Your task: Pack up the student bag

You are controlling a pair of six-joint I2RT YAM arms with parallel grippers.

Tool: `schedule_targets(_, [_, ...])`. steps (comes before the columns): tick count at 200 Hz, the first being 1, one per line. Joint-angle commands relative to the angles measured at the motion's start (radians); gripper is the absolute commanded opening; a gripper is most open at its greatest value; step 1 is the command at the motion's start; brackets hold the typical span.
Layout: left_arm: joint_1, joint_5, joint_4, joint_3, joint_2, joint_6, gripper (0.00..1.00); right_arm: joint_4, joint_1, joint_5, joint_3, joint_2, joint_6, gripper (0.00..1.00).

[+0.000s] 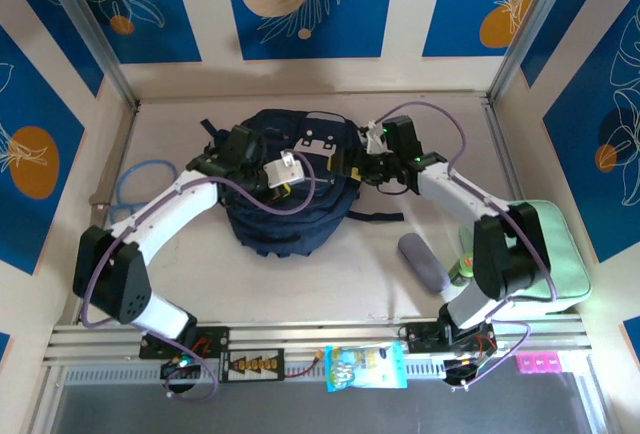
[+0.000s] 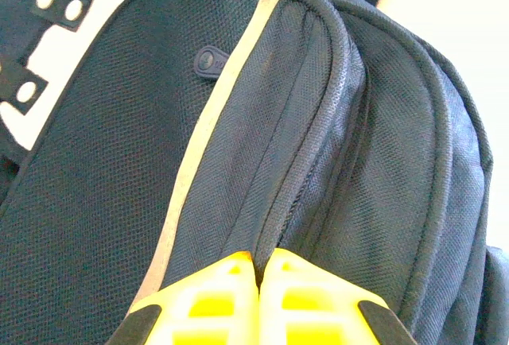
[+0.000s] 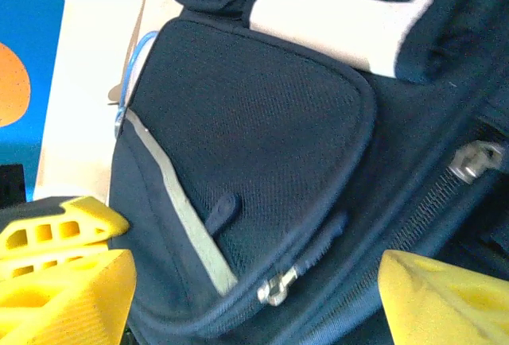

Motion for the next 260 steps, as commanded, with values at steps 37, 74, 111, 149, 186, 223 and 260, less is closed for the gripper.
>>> schedule_targets(37, [-0.001, 0.039, 0.21, -0.145, -0.103, -0.159, 0.0, 0.012, 0.029, 0.065, 0.137, 0.138, 0.046, 0.81])
schedule_targets(74, [-0.001, 0.041, 0.204, -0.131, -0.094, -0.159, 0.01, 0.002, 0.034, 0.021, 0.145, 0.173, 0.048, 0.81])
schedule_targets(111, [-0.001, 0.034, 0.193, -0.128, -0.082, -0.151, 0.01, 0.001, 0.036, -0.072, 0.087, 0.12, -0.003, 0.82])
schedule_targets(149, [-0.001, 0.025, 0.181, -0.126, -0.076, -0.143, 0.02, -0.071, 0.035, -0.265, 0.041, 0.071, -0.119, 0.8])
schedule_targets(186, [-0.001, 0.008, 0.157, -0.115, -0.061, -0.123, 0.02, -0.11, 0.038, -0.264, -0.035, -0.022, -0.201, 0.78])
schedule_targets(223, [-0.001, 0.012, 0.159, -0.112, -0.06, -0.121, 0.02, -0.104, 0.04, -0.182, -0.057, -0.047, -0.218, 0.69])
schedule_targets(260, [-0.001, 0.02, 0.152, -0.109, -0.062, -0.124, 0.02, -0.145, 0.077, -0.071, -0.029, -0.014, -0.286, 0.56])
